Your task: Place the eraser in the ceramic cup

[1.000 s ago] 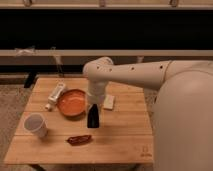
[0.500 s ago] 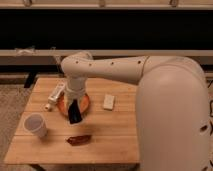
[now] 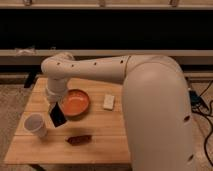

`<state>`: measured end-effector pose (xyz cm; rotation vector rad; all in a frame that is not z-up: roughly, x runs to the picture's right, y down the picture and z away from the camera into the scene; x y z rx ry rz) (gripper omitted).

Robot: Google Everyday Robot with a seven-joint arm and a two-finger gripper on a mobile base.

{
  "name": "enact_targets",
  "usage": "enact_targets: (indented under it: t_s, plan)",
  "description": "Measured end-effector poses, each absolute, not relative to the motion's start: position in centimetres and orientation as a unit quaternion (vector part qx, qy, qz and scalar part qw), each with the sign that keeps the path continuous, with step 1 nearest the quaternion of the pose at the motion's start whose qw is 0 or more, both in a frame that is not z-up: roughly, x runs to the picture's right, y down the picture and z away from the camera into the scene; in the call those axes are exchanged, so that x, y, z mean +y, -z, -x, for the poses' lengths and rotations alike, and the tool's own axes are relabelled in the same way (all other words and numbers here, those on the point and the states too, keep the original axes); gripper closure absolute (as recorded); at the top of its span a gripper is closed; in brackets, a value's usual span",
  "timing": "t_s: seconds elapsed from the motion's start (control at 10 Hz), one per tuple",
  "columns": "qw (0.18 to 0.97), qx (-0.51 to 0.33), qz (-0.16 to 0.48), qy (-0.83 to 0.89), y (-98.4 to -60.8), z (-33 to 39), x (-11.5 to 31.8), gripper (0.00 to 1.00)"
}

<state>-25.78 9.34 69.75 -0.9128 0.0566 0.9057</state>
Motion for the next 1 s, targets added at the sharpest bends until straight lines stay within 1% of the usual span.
enact_targets:
  t_s: [0.2,1.0]
  plan:
    - [0.804,0.012,0.437,-0.404,-69.39,27.17,9.45,0.94]
    - [0.803,0.013,0.438,-0.403,-69.46,27.0,9.48,0.94]
